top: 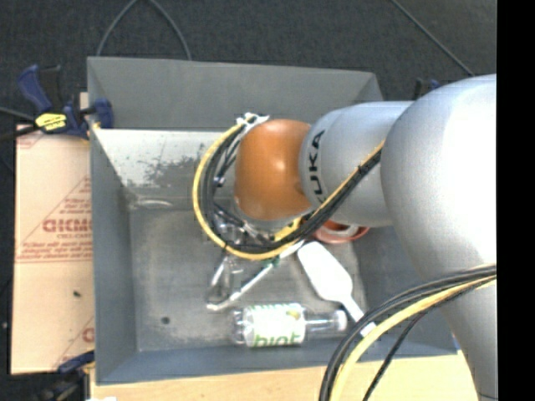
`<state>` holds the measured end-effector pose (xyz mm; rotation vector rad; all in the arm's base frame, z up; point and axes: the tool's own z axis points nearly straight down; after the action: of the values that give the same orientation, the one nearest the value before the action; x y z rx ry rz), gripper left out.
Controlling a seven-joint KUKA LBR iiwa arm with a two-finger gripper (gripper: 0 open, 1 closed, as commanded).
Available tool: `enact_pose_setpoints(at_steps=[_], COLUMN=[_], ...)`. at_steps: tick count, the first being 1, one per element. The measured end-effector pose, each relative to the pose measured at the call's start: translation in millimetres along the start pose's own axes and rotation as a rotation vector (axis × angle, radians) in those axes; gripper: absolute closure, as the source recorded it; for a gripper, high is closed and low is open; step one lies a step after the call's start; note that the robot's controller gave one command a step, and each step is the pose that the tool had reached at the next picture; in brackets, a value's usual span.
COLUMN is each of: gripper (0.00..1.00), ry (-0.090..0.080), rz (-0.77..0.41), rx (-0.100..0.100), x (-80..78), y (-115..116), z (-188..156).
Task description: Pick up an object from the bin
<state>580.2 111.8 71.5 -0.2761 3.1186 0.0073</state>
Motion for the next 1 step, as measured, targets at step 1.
enact_pose_setpoints(at_steps=[1], gripper=[1.0], ry=[-0.005], rz=[0.207], rx=[0.001], x=[-13.3], y=[-1.6], z=[-0.4])
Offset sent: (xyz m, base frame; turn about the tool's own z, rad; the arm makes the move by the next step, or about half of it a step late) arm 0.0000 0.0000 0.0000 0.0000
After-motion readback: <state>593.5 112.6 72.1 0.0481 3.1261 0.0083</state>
